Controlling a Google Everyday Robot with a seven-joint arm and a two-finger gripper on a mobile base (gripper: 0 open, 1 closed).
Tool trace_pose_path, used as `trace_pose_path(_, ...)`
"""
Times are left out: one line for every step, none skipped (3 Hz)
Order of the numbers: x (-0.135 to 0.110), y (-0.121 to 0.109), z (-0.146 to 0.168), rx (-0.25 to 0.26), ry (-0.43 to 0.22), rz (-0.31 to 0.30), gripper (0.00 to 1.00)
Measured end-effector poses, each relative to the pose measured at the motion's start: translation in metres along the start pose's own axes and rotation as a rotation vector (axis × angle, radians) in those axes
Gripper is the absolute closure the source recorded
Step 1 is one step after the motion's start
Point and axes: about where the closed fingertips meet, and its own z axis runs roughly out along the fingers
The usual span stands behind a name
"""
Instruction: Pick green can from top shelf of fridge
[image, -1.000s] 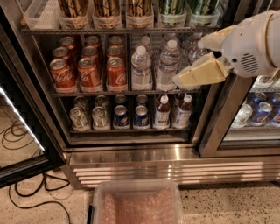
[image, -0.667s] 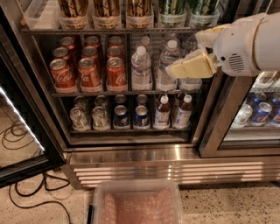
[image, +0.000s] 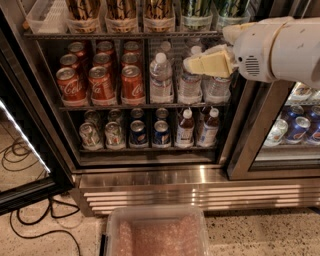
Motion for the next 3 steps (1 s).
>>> trace_pose_path(-0.0022,-0.0017,-0.0004,0.009,-0.005,-0.002,0.24)
trace_pose_path(-0.0022,-0.0017,-0.0004,0.009,-0.005,-0.002,0.37)
trace_pose_path(-0.0043,-0.0034,0.0080,0.027,-0.036,0.009,0.52)
